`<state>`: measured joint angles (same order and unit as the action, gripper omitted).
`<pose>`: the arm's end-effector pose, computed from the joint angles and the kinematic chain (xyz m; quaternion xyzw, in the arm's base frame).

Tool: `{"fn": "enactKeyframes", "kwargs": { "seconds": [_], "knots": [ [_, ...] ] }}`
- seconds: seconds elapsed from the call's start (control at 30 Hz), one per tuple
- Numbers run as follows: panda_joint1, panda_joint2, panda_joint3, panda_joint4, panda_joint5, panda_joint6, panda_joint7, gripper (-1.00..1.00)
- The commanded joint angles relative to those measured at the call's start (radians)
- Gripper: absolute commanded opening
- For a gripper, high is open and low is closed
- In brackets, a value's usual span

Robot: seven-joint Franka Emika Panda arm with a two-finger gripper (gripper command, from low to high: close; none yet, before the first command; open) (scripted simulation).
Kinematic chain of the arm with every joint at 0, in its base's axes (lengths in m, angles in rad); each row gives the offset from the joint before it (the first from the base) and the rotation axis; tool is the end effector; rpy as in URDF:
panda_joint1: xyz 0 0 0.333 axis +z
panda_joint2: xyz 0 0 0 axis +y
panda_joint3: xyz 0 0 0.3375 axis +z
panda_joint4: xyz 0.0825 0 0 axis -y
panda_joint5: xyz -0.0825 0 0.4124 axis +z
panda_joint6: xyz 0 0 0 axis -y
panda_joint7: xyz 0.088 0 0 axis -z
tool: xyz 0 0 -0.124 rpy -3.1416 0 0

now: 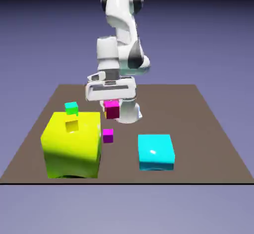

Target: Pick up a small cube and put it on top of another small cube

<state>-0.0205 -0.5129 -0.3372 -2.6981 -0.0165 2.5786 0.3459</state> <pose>0.3969 -0.1425 0.4052 -0.9239 0.3274 -0.1822 0.0771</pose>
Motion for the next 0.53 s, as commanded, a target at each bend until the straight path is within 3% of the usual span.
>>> {"fn": "enactKeyframes", "kwargs": {
  "seconds": [0.0, 0.2, 0.4, 0.43, 0.5],
  "knots": [
    [-0.035, -0.036, -0.029, 0.001, -0.030, -0.038, 0.000, -1.00],
    [-0.190, -0.198, -0.159, 0.007, -0.159, -0.208, -0.002, -1.00],
    [-0.132, -0.036, -0.232, -0.062, -0.133, 0.024, -0.036, -1.00],
    [-0.132, -0.036, -0.232, -0.062, -0.133, 0.024, -0.036, 1.00],
    [-0.143, -0.067, -0.218, -0.049, -0.138, -0.019, -0.030, 1.00]
  ]
}}
